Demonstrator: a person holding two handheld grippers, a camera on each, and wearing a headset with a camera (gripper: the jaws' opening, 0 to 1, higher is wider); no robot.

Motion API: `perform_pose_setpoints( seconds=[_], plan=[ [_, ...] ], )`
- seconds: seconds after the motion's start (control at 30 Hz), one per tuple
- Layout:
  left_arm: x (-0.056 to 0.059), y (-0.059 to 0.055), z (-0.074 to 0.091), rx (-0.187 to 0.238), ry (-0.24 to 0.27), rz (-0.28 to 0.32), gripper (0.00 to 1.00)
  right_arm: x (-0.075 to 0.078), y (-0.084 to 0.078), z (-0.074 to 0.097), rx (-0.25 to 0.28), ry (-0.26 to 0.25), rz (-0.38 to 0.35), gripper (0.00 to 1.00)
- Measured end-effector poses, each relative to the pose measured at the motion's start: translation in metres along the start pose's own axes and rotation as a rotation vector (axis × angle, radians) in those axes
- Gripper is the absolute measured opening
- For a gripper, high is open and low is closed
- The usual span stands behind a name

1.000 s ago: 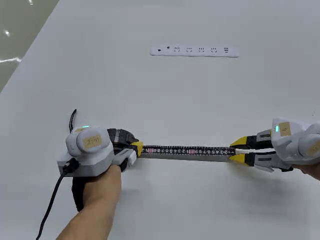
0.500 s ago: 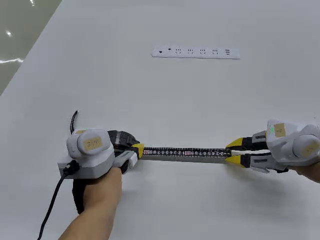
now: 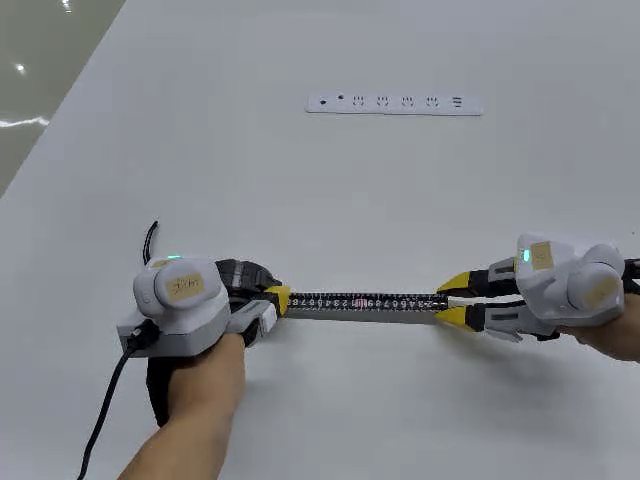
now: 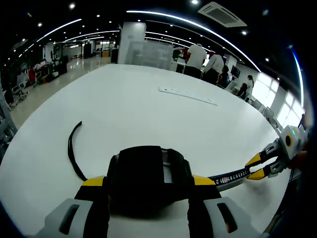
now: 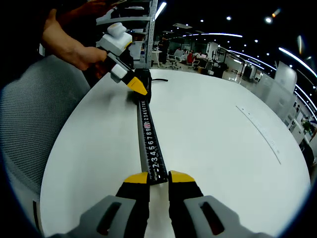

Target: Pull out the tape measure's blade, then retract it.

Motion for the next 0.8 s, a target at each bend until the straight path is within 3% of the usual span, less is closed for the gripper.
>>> perform_pose_setpoints(
  seconds=[0.8],
  plan=[
    [0.000,0.000,0.000,0.003,-0.003,0.012,0.61,0.000,0.015,-0.021,0.022,0.007,0.006,0.12]
  ],
)
Point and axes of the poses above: the centre of the closed fingertips' face, and the gripper's own axes: z roughly backward along the fingers, x roughly to its right, y roughly out of its top, the point moved 2 cm from there along z, roughly backward along the fingers, and after that the axes turned 1 degree about x, right-handed, at the moved point
